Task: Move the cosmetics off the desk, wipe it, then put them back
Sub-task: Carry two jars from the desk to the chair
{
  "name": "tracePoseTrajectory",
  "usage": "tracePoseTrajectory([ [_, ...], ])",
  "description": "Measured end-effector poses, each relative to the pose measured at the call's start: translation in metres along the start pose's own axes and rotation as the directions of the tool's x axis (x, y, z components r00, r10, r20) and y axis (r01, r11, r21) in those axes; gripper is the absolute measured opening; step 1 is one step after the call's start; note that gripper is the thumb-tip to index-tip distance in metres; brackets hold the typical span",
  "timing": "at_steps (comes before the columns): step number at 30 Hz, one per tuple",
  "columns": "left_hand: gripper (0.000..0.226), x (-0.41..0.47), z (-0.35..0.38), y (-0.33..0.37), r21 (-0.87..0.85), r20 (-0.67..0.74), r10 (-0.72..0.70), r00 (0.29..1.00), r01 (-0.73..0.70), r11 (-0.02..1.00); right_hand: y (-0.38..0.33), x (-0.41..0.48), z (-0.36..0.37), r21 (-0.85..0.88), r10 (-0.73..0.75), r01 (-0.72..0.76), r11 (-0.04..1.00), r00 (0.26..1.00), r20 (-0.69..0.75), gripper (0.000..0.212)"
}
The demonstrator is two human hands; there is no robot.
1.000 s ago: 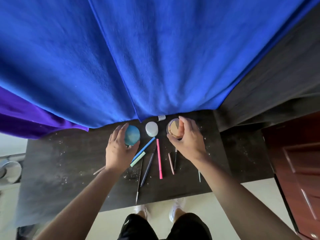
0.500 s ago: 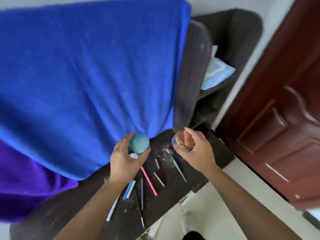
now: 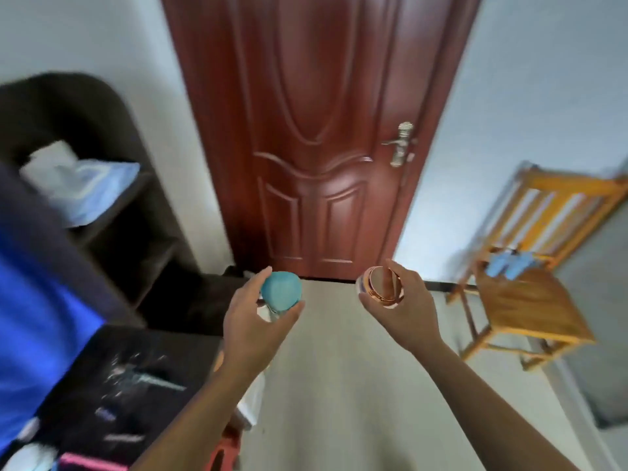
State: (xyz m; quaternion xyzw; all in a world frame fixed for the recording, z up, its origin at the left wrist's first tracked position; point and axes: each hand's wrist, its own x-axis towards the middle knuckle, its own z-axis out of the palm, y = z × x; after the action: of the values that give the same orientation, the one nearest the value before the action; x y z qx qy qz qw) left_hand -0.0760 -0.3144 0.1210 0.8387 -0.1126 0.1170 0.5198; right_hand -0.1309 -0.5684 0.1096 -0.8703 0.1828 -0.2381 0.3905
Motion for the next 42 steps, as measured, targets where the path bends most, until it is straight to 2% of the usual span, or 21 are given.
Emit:
tracePoseTrajectory([
  [3,0.076,0.004,0.09,0.041,0.008,0.138,0.053,0.989,-0.055,0.998,0.071,0.006,-0.067,-0.027,0.073,-0.076,0.997,0.99,-0.117,0.077],
  [8,0.077,0.001,0.252,0.115,-0.029,0.261,0.132,0.956,-0.129,0.991,0.187,0.036,-0.181,-0.082,0.179,-0.201,0.976,0.959,-0.218,0.073],
  [13,0.081,0.001,0.385,0.187,-0.095,0.37,0.205,0.906,-0.183,0.979,0.265,0.074,-0.29,-0.071,0.233,-0.268,0.961,0.919,-0.317,0.059],
  [16,0.079,0.003,0.449,0.216,-0.124,0.444,0.195,0.874,-0.156,0.98,0.307,0.104,-0.341,-0.091,0.282,-0.33,0.94,0.897,-0.34,0.065],
  [21,0.076,0.021,0.538,0.23,-0.161,0.506,0.215,0.835,-0.153,0.975,0.367,0.15,-0.379,-0.06,0.352,-0.405,0.912,0.851,-0.39,0.072],
  [29,0.08,0.096,0.747,0.233,-0.198,0.571,0.251,0.782,-0.165,0.966,0.497,0.28,-0.409,-0.107,0.477,-0.555,0.825,0.786,-0.394,0.074],
  [31,0.081,0.119,0.797,0.243,-0.19,0.613,0.241,0.753,-0.155,0.969,0.524,0.319,-0.419,-0.126,0.51,-0.593,0.795,0.767,-0.39,0.076],
  [35,0.078,0.156,0.881,0.269,-0.208,0.664,0.306,0.683,-0.224,0.952,0.573,0.383,-0.44,-0.135,0.554,-0.644,0.753,0.731,-0.398,0.077],
  [42,0.078,0.159,1.004,0.269,-0.134,0.728,0.246,0.64,-0.22,0.966,0.687,0.438,-0.461,-0.138,0.629,-0.698,0.703,0.7,-0.337,0.076],
])
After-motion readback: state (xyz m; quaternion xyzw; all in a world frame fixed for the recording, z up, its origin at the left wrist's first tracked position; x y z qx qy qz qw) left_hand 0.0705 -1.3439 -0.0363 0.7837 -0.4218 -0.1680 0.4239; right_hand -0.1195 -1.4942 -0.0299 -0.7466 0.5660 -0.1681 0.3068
